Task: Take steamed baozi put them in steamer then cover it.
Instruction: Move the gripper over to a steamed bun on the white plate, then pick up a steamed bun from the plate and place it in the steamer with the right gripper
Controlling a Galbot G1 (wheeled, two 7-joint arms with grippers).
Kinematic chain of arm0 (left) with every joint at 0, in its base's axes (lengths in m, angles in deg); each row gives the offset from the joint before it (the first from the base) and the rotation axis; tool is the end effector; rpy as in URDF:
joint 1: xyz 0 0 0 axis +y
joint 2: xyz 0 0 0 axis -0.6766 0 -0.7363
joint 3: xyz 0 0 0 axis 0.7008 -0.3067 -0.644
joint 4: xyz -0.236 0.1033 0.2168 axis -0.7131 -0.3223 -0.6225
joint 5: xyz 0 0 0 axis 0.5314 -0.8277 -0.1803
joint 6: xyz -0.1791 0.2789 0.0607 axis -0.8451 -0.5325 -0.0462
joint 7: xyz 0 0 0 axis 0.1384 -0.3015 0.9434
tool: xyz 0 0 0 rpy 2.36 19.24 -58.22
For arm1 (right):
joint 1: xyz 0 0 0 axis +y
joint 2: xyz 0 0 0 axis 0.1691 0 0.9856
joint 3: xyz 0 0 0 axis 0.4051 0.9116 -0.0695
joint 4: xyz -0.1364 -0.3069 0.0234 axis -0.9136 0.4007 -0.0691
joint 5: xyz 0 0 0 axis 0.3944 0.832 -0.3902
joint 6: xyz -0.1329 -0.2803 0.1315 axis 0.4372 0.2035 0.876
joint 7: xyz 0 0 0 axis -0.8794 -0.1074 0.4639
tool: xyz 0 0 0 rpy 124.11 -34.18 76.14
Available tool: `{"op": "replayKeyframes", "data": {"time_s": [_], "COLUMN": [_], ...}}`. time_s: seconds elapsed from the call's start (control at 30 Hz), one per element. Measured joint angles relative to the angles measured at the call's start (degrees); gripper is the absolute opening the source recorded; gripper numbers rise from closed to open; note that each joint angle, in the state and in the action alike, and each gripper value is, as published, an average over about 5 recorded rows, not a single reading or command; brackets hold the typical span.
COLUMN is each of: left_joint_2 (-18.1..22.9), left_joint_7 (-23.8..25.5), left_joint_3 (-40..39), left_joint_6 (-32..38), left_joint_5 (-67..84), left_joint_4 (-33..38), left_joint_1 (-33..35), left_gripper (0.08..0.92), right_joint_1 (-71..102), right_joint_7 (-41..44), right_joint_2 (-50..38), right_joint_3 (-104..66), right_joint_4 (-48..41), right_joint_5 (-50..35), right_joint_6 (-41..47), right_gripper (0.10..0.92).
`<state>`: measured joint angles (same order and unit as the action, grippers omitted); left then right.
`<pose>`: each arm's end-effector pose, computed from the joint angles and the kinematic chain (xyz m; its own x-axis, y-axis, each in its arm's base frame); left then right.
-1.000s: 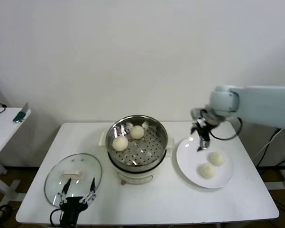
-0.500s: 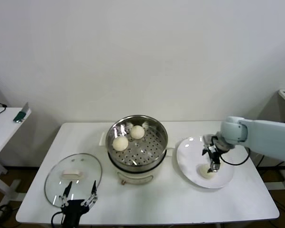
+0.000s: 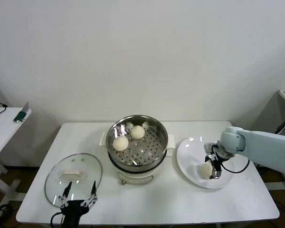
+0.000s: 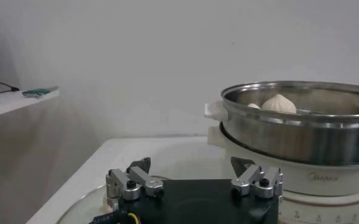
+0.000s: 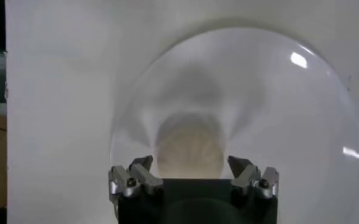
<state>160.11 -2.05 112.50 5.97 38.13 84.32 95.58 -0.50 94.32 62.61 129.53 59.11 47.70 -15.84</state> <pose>0.0793 0.0176 -0.2928 -0.9656 -0.0765 0.2486 -0.0670 0.9967 0.0467 0.4529 -0.1355 -0.2236 -0.0882 -0.0315 0.9956 -0.9958 0.0260 -0.0874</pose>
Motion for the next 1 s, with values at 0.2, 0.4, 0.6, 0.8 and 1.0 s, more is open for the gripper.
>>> {"op": "replayKeyframes", "data": {"time_s": [0.2, 0.4, 0.6, 0.8, 1.0], "left_joint_2": [0.00, -0.01, -0.15, -0.15, -0.19], "left_joint_7": [-0.02, -0.03, 0.06, 0.16, 0.19], "left_joint_3": [0.04, 0.04, 0.02, -0.44, -0.50], "left_joint_6": [-0.02, -0.04, -0.06, -0.05, 0.03], "left_joint_5": [-0.02, -0.24, -0.74, -1.45, -1.73], "left_joint_4": [-0.05, -0.12, -0.09, -0.24, -0.43], "left_joint_1": [-0.21, -0.27, -0.21, -0.18, -0.23], "left_gripper": [0.823, 0.823, 0.823, 0.823, 0.823], "right_joint_1": [0.68, -0.26, -7.14, -18.99, -29.23], "right_joint_7": [-0.15, 0.86, 4.42, 9.51, 13.23], "right_joint_2": [0.39, 0.48, 1.54, 5.18, 10.72], "right_joint_3": [-1.38, -1.46, 1.20, 4.04, 3.94], "right_joint_4": [-0.81, -0.47, -0.68, -1.08, 1.25], "right_joint_5": [0.28, 0.59, 0.83, -0.52, -0.92], "right_joint_6": [-0.18, -1.12, -4.76, -12.54, -21.06], "right_gripper": [0.646, 0.644, 0.645, 0.652, 0.671]}}
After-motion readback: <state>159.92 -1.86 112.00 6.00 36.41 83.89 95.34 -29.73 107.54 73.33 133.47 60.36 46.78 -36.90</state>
